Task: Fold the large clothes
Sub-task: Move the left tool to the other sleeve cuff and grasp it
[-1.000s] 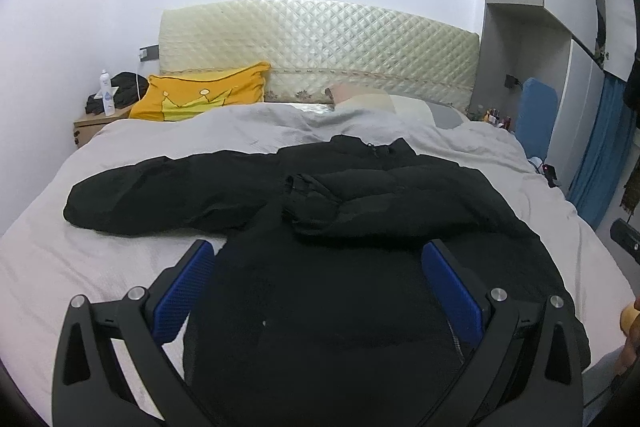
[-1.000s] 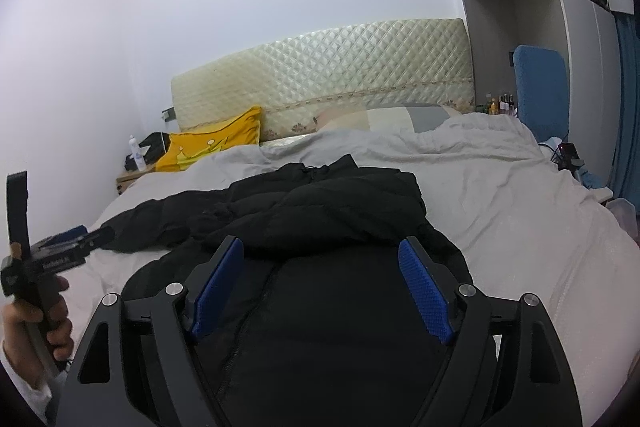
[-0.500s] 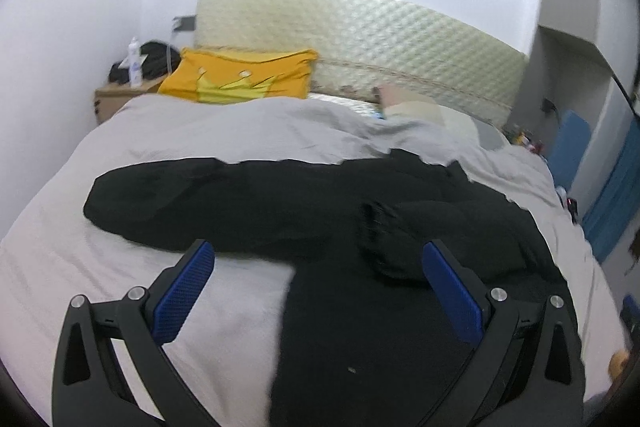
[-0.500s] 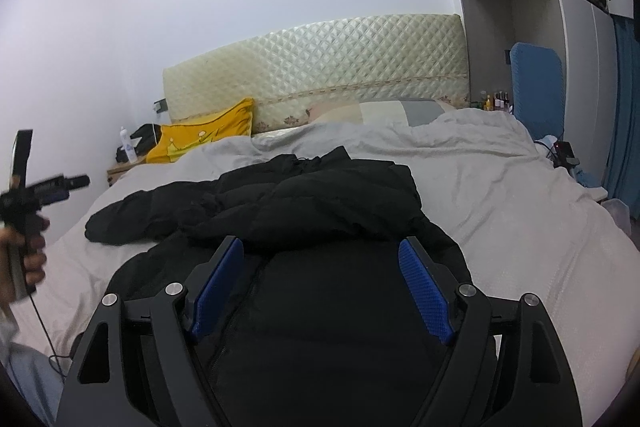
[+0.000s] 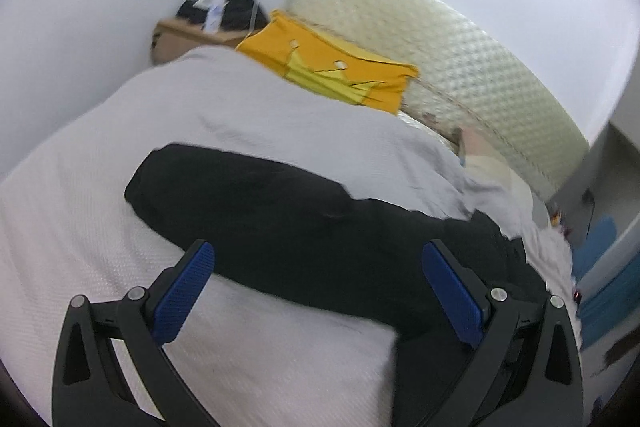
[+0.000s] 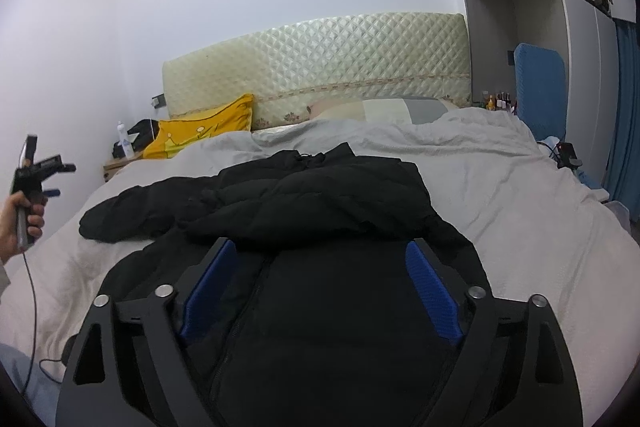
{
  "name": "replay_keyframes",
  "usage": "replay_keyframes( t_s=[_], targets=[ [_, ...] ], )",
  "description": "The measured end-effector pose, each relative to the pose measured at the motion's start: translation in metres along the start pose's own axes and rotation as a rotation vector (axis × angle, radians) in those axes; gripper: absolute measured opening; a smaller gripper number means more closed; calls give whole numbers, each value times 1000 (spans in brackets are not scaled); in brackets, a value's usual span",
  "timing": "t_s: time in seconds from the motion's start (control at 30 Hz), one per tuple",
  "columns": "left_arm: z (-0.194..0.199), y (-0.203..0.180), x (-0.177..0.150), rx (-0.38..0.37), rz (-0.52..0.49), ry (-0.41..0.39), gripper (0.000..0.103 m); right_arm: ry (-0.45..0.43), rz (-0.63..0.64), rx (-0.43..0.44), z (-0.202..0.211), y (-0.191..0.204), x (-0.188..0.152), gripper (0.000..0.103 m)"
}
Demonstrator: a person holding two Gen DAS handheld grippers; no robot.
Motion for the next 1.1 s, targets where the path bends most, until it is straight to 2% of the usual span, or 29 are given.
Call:
replay_keyframes(
  t_s=[0.13, 0.47, 0.63, 0.77, 0.87, 1.0, 1.1],
  targets=[
    [-30, 48, 2, -12, 119, 33, 103, 4, -43, -16, -14, 1, 2, 93],
    [-94, 132, -10, -21, 287, 110, 103, 24, -94, -74, -48, 5, 2, 94],
    [-118, 163, -18, -58, 404, 117, 103, 56, -107, -104, -65, 6, -3, 94],
    [-130, 183, -25, -126, 513, 72, 102, 87, -81, -118, -78, 14, -9, 94],
    [-131, 185, -17, -155, 506, 23, 102, 107, -68, -113, -87, 22, -13, 94],
    [-142, 180, -3, -133, 468, 24, 102, 106, -47, -135, -91, 30, -14, 94],
    [-151, 178, 4, -131, 465, 27, 96, 88, -27, -135, -91, 36, -12, 94]
  ],
)
Point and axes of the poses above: each gripper's, at about its wrist camera, not at the fingertips, and z roughly against the way its jaws point, y to its left, x to its top, the point moved 6 cm from there along -z, roughly the way its jaws point, and after that the axes turned 2 degrees about z, right-handed, at the moved point
